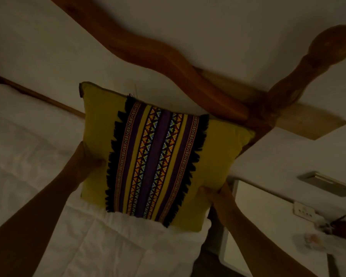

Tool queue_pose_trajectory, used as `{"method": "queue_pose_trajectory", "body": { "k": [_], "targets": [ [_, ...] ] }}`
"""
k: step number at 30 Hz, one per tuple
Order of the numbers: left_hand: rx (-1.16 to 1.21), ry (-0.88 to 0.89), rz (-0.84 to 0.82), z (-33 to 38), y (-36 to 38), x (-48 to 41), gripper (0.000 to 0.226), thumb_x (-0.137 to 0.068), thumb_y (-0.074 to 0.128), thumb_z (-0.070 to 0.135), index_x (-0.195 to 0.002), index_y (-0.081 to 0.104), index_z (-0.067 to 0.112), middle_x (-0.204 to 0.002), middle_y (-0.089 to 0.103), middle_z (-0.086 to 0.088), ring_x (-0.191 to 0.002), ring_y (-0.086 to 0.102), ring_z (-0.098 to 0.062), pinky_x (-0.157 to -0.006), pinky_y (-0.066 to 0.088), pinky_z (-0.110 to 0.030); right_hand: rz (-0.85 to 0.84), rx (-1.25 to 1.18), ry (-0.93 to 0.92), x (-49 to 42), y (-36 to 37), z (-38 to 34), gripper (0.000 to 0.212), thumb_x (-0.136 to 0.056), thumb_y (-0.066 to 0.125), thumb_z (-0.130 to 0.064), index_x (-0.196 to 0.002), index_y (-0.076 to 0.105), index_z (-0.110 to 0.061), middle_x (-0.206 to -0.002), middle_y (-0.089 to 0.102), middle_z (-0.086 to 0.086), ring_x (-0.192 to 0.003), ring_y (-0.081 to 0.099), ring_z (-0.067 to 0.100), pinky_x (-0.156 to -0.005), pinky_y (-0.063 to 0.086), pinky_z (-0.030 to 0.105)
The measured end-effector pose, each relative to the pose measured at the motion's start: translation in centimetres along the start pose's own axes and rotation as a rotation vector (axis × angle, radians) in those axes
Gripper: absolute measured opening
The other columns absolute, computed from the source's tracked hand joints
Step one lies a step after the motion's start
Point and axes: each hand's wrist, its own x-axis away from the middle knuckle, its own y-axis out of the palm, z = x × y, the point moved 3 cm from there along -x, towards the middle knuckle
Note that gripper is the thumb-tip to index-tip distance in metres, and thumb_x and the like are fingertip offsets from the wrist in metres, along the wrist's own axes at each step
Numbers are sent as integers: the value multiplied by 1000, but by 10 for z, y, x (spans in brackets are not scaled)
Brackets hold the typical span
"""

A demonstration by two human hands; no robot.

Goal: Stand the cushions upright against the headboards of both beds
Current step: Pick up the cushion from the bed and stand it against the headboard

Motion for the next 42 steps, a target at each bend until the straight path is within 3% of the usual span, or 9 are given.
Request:
{"method": "queue_pose_trajectory", "body": {
  "k": [5, 11, 19, 23, 29, 32, 34, 38, 42],
  "targets": [
    [12, 42, -38, 11, 8, -42, 97, -66, 77, 1, -149, 34, 27, -142, 53, -14, -126, 55, -37, -94, 49, -66, 70, -9, -32, -27, 16, 6, 84, -75, 77, -14, -150, 39, -24, -133, 63, 2, -115, 65, 22, -81, 60, 37],
    [-16, 54, -84, 1, 24, -81, 101, -54, 88, 20, -143, 43, 33, -139, 58, -7, -124, 59, -29, -94, 52, -61, 164, -38, -21, -48, 16, 23, 93, -78, 82, -9, -153, 31, -28, -143, 54, 6, -127, 55, 32, -101, 48, 58],
    [-83, -6, -74, -28, 25, -117, 115, -55, 92, 26, -151, 28, 25, -147, 49, -6, -133, 50, -30, -102, 46, -61, 138, 9, 29, -69, 29, 40, 87, -88, 74, -14, -157, 22, -29, -154, 43, 7, -138, 44, 34, -110, 39, 62],
    [-68, -8, -98, -31, 27, -123, 104, -67, 89, 13, -151, 29, 27, -146, 51, -6, -131, 53, -29, -99, 49, -61, 139, 41, 55, -78, 30, 36, 84, -89, 72, -15, -156, 23, -26, -153, 43, 7, -139, 43, 34, -112, 38, 59],
    [-47, 82, -130, -36, 50, -126, 94, -78, 76, -6, -153, 28, 25, -143, 55, -5, -125, 59, -19, -95, 56, -41, 193, 73, 60, -76, 11, 31, 79, -88, 73, -10, -154, 30, -20, -147, 50, 12, -132, 51, 35, -107, 44, 59],
    [-75, 50, -160, -42, 47, -128, 91, -78, 72, -12, -153, 29, 17, -143, 54, -14, -127, 57, -30, -97, 54, -48, 241, 71, 45, -75, 7, 32, 77, -85, 75, -5, -150, 36, -16, -141, 55, 13, -125, 56, 35, -103, 48, 57],
    [-166, 17, -112, -44, 45, -124, 80, -84, 69, -7, -152, 31, 11, -142, 53, -17, -128, 54, -36, -101, 48, -52, 271, 78, 54, -74, 8, 32, 76, -83, 78, -8, -148, 40, -18, -135, 58, 8, -118, 58, 31, -96, 52, 51],
    [-489, -11, 87, -49, 38, -90, 76, -91, 69, 22, -154, 27, 21, -142, 50, 1, -125, 50, -22, -102, 44, -44, 300, 203, 72, -66, 7, 31, 70, -84, 78, -16, -144, 43, -19, -124, 60, 5, -108, 59, 28, -86, 51, 44],
    [-544, -100, 76, -55, 33, -39, 71, -93, 66, 13, -155, 31, 19, -157, 38, -9, -141, 41, -30, -115, 35, -43, 267, 459, 166, -48, 1, 29, 51, -89, 69, -21, -132, 47, -5, -110, 59, 14, -90, 59, 29, -79, 49, 43]
  ]
}}
